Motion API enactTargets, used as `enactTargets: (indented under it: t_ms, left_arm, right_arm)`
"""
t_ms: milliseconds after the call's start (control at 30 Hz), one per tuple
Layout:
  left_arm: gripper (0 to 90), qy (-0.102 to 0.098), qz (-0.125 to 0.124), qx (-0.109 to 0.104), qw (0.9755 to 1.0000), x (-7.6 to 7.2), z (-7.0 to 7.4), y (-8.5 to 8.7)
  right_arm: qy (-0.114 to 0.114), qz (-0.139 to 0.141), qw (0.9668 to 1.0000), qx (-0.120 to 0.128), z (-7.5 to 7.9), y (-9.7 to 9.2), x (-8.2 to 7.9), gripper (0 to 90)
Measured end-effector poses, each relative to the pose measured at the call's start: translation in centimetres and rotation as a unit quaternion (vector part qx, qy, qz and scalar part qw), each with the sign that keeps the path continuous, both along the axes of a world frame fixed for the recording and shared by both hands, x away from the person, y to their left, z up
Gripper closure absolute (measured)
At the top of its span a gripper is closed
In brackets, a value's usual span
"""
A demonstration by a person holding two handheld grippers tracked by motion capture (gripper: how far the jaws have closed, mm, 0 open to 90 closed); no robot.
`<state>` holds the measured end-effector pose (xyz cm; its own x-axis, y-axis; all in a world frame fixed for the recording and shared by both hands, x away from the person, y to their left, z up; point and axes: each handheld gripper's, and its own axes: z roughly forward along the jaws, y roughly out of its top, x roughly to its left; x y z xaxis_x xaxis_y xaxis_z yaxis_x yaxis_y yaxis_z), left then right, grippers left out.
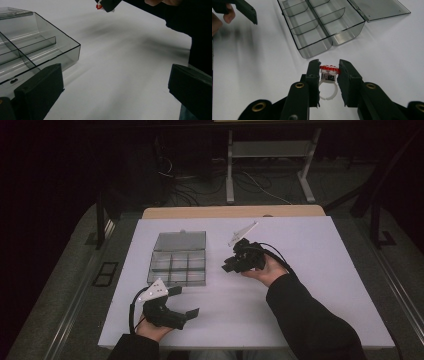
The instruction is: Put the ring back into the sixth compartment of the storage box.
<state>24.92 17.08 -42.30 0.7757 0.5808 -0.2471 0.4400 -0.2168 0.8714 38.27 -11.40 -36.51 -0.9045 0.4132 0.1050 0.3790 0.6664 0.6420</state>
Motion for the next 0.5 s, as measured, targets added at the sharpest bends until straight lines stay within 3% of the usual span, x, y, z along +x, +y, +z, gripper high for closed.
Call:
enactTargets:
  t_ms: [500]
  left_arm:
    - [0.0,0.000,0.003,-0.008,1.0000,0.0,0.0,0.0]
  right_arm:
    - [0.005,0.001,0.9999,0.012,0.5,1.8,1.8,70.9]
